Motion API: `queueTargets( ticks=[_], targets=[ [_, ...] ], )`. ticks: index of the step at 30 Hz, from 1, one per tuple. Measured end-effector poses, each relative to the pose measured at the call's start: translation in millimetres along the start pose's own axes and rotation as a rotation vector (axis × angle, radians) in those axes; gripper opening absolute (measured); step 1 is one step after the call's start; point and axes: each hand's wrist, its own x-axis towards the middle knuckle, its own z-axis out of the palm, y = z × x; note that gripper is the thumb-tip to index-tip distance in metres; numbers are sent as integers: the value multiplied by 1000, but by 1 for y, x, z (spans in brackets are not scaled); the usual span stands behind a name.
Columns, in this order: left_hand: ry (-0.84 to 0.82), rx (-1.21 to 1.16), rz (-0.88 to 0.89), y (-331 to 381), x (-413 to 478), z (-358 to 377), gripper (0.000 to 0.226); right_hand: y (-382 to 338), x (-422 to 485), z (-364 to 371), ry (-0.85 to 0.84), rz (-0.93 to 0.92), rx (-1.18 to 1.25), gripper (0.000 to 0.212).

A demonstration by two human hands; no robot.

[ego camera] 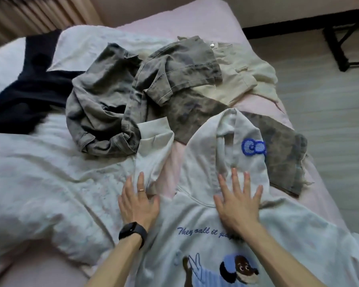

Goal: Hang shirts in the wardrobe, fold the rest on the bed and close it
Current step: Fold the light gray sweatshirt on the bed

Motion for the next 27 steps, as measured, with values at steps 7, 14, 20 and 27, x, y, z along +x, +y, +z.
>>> queueTargets(
  ticks=[7,14,20,27],
  targets=[
    [-201,-408,-275,-67,-16,-16,27,-112,-10,-41,332,-50,501,65],
    [-62,-479,-213,-110,-37,-35,26,-205,35,-67,-108,55,1244,56],
    [22,-605,-406,-166,-39,-59,35,-272,48,-68,-235,331,1396,11],
    [35,-629,-417,-198,-9,-88,23,-387,45,-122,11,-180,1330,34]
  ],
)
